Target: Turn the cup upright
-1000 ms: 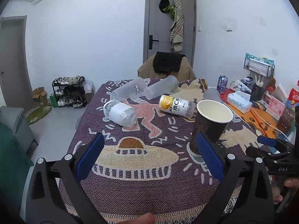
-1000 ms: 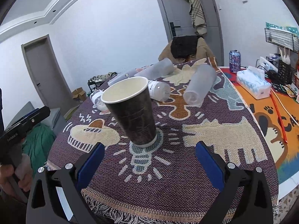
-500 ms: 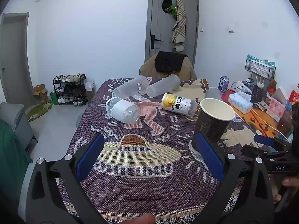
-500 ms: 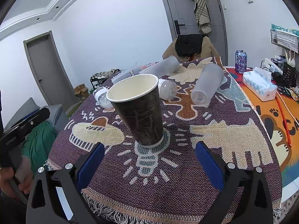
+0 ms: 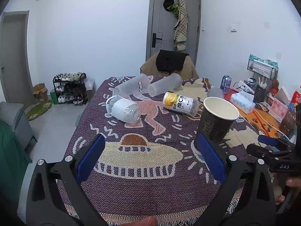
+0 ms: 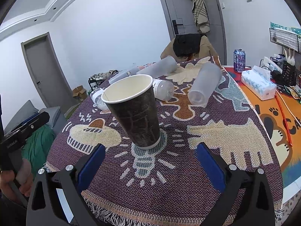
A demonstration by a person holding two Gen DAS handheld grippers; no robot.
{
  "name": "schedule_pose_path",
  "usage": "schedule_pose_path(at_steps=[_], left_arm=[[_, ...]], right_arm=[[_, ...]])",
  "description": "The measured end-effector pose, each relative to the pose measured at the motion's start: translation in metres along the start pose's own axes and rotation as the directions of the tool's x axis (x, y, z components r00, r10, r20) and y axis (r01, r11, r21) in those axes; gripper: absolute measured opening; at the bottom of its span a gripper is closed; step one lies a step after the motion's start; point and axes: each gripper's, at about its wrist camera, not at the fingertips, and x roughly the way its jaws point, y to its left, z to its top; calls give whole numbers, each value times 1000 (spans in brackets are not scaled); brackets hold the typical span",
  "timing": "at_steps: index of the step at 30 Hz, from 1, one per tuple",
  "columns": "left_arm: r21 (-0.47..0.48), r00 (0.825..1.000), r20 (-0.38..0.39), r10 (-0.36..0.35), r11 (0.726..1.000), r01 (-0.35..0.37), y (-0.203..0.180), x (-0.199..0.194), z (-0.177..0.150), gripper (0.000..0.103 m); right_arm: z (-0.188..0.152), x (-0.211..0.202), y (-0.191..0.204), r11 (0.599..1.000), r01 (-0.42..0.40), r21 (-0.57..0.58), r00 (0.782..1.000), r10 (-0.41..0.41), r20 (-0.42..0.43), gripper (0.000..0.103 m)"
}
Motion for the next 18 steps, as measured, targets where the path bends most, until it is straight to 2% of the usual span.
schedule_pose_path(at_steps=[18], left_arm=[[10,1000,-2,-9,1000,9,-5,2,-1,97]], right_arm=[[-2,-4,-3,1000,13,9,1000,-13,4,95]])
